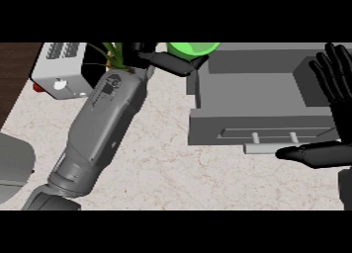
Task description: Pick up the cup, place it into the drawer and close the drawer
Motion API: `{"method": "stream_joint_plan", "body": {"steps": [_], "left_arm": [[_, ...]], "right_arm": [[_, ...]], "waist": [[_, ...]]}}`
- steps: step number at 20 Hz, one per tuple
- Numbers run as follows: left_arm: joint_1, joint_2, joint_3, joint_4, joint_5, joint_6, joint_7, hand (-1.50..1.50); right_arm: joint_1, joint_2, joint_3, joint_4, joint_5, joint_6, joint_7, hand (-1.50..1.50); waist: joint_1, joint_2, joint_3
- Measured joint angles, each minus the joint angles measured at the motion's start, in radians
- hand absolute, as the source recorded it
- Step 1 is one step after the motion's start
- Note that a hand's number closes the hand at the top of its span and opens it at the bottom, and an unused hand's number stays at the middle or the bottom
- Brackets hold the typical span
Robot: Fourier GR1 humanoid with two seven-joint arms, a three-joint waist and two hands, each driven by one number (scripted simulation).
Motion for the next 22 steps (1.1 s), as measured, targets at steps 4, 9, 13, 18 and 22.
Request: {"method": "stream_joint_plan", "body": {"steps": [4, 9, 13, 18, 22], "left_arm": [[-0.134, -0.002, -0.038, 0.116, 0.031, 0.086, 0.079, 1.50], [-0.245, -0.003, -0.105, 0.274, 0.075, 0.162, 0.136, 1.50], [-0.289, -0.003, -0.167, 0.382, 0.111, 0.183, 0.156, 1.50], [-0.296, -0.003, -0.264, 0.467, 0.141, 0.143, 0.193, 1.50], [-0.279, -0.003, -0.328, 0.501, 0.159, 0.122, 0.207, -1.50]], "right_arm": [[-0.017, 0.010, 0.014, 0.004, 0.008, -0.006, 0.001, -1.50], [-0.026, 0.005, 0.008, 0.012, -0.011, 0.012, -0.009, -1.50], [-0.058, -0.004, 0.005, 0.031, -0.023, 0.024, -0.007, -1.50], [-0.097, 0.004, 0.024, 0.040, -0.023, 0.025, 0.001, -1.50], [-0.129, 0.005, 0.040, 0.048, -0.028, 0.036, 0.008, -1.50]], "waist": [[-0.019, 0.007, 0.000], [-0.045, 0.014, 0.001], [-0.070, 0.022, 0.001], [-0.113, 0.033, 0.002], [-0.147, 0.042, 0.002]]}}
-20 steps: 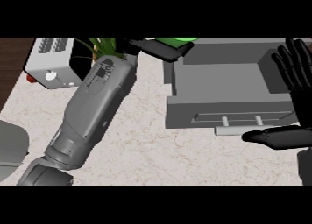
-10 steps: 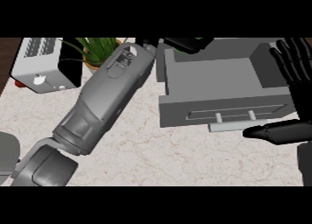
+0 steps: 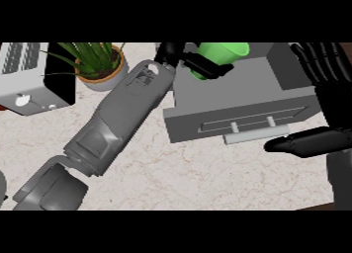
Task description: Pick up the cup, place it into the drawer and close the drawer
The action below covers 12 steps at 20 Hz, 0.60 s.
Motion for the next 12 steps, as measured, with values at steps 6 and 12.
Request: {"method": "stream_joint_plan", "body": {"steps": [6, 12], "left_arm": [[0.033, 0.000, -0.040, -0.017, 0.064, -0.009, -0.031, -1.50], [0.058, 0.000, -0.009, -0.072, 0.178, -0.028, -0.120, -1.50]], "right_arm": [[-0.032, 0.010, 0.028, 0.017, -0.025, 0.033, -0.005, -1.50], [-0.049, 0.025, 0.107, 0.023, -0.123, 0.159, -0.002, 1.50]], "waist": [[-0.035, 0.010, 0.000], [-0.043, 0.012, -0.002]]}}
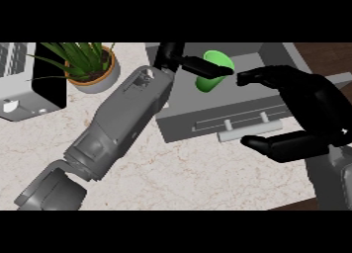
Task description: Pick up the cup, place it into the drawer and close the drawer
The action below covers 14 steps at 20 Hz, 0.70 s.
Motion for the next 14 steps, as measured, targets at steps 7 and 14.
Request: {"method": "stream_joint_plan", "body": {"steps": [7, 14], "left_arm": [[0.002, 0.000, 0.031, -0.032, 0.105, 0.018, -0.108, -1.50], [0.010, 0.000, 0.042, -0.015, 0.160, 0.052, -0.169, -1.50]], "right_arm": [[0.027, -0.104, 0.109, -0.002, -0.036, 0.199, 0.079, 1.50], [0.096, -0.210, 0.187, -0.029, 0.199, 0.239, 0.082, -1.50]], "waist": [[0.036, -0.016, -0.001], [0.102, -0.031, 0.000]]}}
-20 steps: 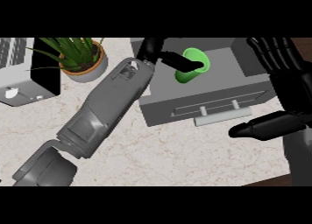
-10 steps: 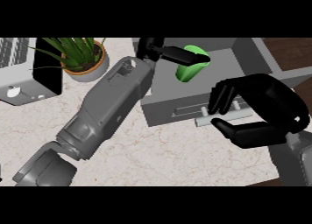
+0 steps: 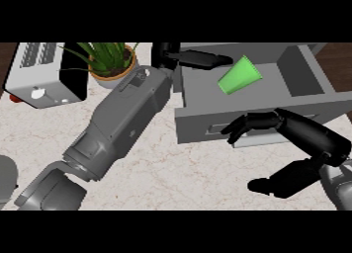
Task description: Pick up the cup, place it into the drawer and close the drawer
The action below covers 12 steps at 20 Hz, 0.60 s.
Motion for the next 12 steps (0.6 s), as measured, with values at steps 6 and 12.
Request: {"method": "stream_joint_plan", "body": {"steps": [6, 12], "left_arm": [[0.049, 0.000, 0.015, -0.019, 0.032, -0.022, -0.048, -1.50], [0.110, 0.020, 0.026, -0.074, 0.040, -0.069, -0.055, -1.50]], "right_arm": [[0.046, 0.017, 0.083, 0.104, 0.276, -0.113, -0.075, -1.50], [-0.015, 0.065, 0.163, 0.411, 0.465, -0.205, -0.199, 1.50]], "waist": [[0.065, -0.010, 0.000], [0.124, -0.012, 0.000]]}}
